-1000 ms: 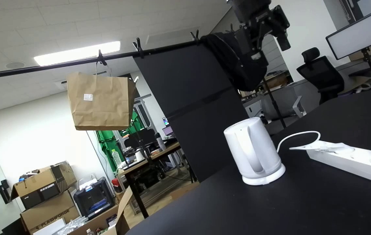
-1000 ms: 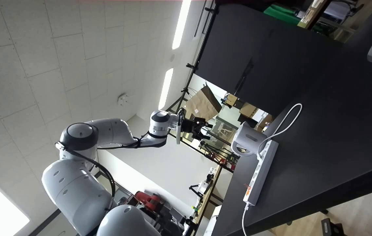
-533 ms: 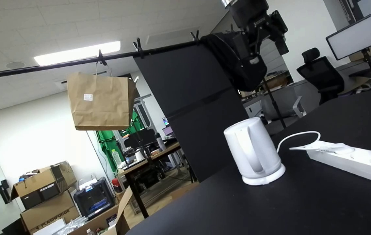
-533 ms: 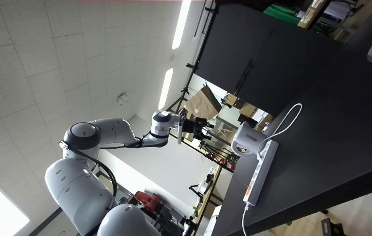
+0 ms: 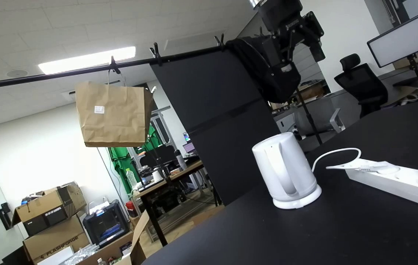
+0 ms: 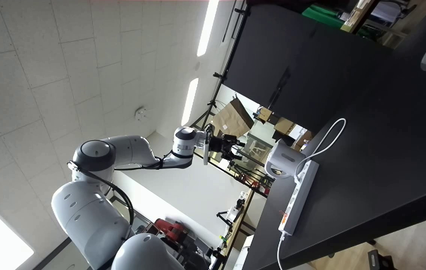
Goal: Turn off the white electric kettle
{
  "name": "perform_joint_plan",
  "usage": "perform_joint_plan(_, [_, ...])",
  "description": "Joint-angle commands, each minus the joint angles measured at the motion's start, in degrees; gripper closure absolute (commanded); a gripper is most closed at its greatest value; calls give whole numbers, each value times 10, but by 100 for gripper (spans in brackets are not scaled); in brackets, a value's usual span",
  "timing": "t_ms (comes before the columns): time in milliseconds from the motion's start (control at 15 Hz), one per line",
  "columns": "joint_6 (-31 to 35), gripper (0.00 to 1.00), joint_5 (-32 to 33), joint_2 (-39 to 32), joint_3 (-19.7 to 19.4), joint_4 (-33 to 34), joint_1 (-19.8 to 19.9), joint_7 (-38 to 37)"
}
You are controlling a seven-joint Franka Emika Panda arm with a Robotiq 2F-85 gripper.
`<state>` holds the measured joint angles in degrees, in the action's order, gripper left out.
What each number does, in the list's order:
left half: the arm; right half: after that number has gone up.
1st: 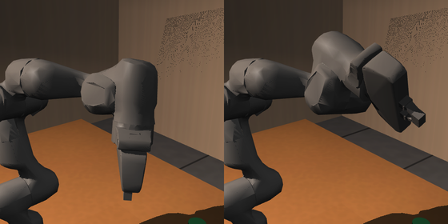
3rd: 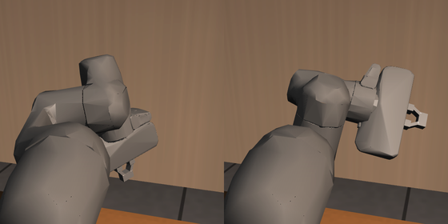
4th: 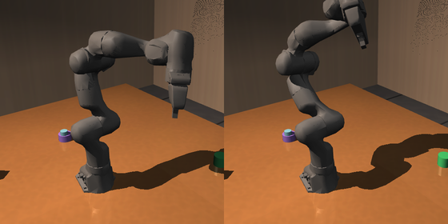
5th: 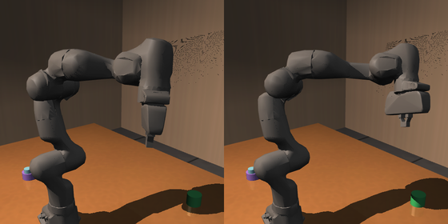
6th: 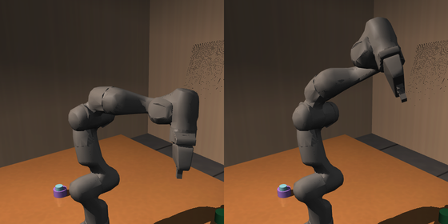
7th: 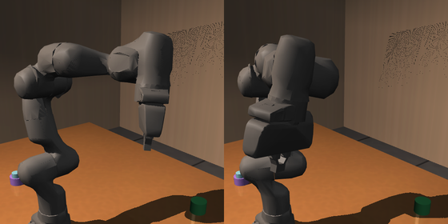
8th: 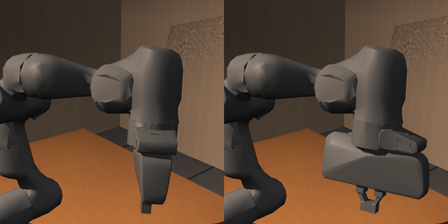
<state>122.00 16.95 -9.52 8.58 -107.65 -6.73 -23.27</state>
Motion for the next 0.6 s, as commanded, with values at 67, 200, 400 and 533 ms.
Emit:
perform_joint_plan(67, [-10, 0, 23, -42, -20, 40, -32, -68])
perform_joint_plan(200, [2, 0, 32, -73, -26, 61, -47, -112])
perform_joint_plan(400, [49, 0, 37, -116, -38, 81, -73, -162])
perform_joint_plan(533, [77, 0, 40, -141, -48, 93, -90, -177])
